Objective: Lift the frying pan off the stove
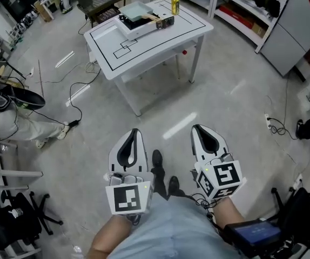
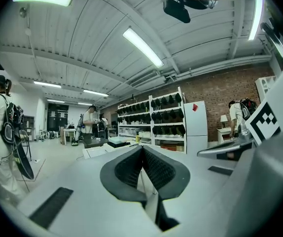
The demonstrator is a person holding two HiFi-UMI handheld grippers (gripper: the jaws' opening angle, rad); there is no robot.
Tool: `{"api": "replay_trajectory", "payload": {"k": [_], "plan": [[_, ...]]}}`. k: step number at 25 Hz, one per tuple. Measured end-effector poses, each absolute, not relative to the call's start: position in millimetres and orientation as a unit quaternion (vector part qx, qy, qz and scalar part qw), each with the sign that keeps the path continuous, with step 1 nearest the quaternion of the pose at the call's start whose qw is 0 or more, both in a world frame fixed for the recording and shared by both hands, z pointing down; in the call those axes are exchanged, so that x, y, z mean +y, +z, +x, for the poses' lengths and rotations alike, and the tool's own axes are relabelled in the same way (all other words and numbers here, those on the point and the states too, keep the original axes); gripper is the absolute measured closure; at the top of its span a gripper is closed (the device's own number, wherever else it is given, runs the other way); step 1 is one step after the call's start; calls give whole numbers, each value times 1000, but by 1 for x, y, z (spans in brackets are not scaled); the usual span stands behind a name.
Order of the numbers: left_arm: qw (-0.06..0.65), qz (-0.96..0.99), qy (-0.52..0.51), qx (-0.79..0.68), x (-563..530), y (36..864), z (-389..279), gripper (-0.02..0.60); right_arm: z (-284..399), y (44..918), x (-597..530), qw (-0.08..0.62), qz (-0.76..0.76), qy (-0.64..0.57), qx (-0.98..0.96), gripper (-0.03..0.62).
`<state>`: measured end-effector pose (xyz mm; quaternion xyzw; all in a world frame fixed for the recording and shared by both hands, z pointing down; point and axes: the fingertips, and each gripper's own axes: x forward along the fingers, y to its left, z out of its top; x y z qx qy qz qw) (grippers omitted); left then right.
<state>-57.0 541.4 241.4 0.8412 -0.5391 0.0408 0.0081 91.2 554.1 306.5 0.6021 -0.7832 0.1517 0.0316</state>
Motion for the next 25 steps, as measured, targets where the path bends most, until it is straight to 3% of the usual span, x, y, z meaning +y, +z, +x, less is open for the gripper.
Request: {"api": "replay_trajectory", "payload": {"k": [11,25], "plan": [[23,843,51,-536,413,261,-69,565,77,329,431,44,601,167,-780,545],[-10,855,4,-519,313,221,-103,565,44,272,335,22,621,105,-777,545]]}}
